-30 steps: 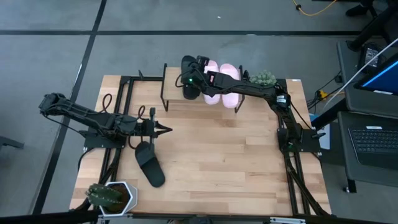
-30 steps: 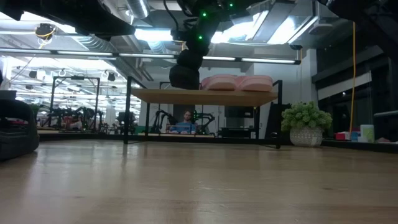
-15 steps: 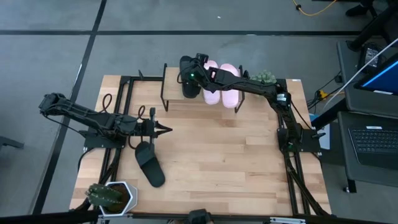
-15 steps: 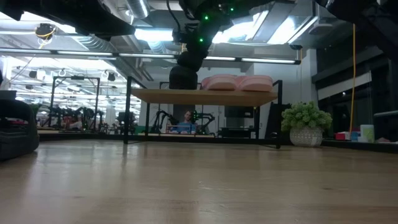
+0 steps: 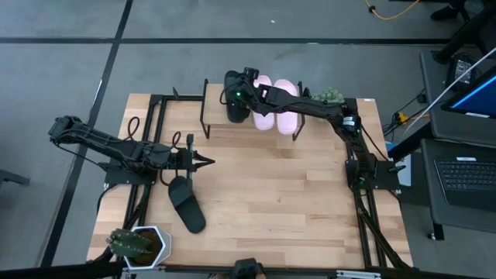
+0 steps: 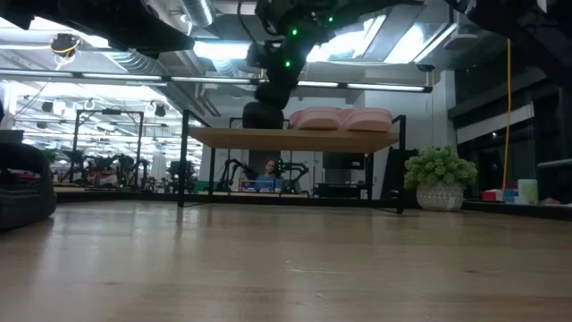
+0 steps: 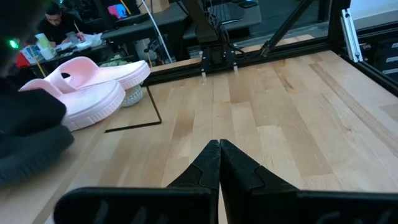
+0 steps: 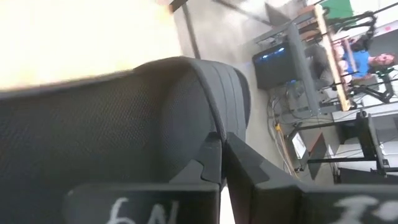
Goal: Pick and place slides into the shelf
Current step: Put the right black slide on the shelf, then put the black slide on the shelf
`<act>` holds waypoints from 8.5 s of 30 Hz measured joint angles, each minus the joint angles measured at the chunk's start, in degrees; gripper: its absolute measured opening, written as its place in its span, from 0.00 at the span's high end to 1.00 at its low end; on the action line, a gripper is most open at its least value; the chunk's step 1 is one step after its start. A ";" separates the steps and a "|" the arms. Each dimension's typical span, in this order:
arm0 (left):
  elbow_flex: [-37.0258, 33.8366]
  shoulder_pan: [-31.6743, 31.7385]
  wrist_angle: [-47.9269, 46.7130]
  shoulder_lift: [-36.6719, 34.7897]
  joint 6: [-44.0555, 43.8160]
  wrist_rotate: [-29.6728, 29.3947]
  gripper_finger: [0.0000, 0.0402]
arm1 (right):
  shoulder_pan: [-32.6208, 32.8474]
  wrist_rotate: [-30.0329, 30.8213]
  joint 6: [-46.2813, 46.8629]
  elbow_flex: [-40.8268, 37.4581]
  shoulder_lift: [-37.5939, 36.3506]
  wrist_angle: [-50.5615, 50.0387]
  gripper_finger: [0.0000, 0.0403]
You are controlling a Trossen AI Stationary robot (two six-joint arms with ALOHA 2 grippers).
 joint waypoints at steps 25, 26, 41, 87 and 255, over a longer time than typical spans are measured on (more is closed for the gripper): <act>0.00 0.02 -0.22 -0.02 0.07 0.00 1.00 | -0.11 1.48 -3.29 0.00 0.46 -2.23 0.98; 0.00 0.02 -0.22 -0.01 0.07 -0.01 1.00 | -0.11 1.38 -3.56 0.00 0.50 -2.35 0.98; -0.01 0.01 -0.22 -0.02 0.09 0.00 1.00 | -0.11 1.11 -4.19 0.00 0.50 -3.23 0.97; -0.01 -0.05 -0.88 0.00 0.07 0.00 1.00 | 5.97 5.78 0.61 18.27 0.20 -22.21 0.82; 52.39 -27.83 -88.47 62.12 -100.52 12.11 0.71 | 20.37 -4.98 17.98 -85.24 -50.80 43.26 0.99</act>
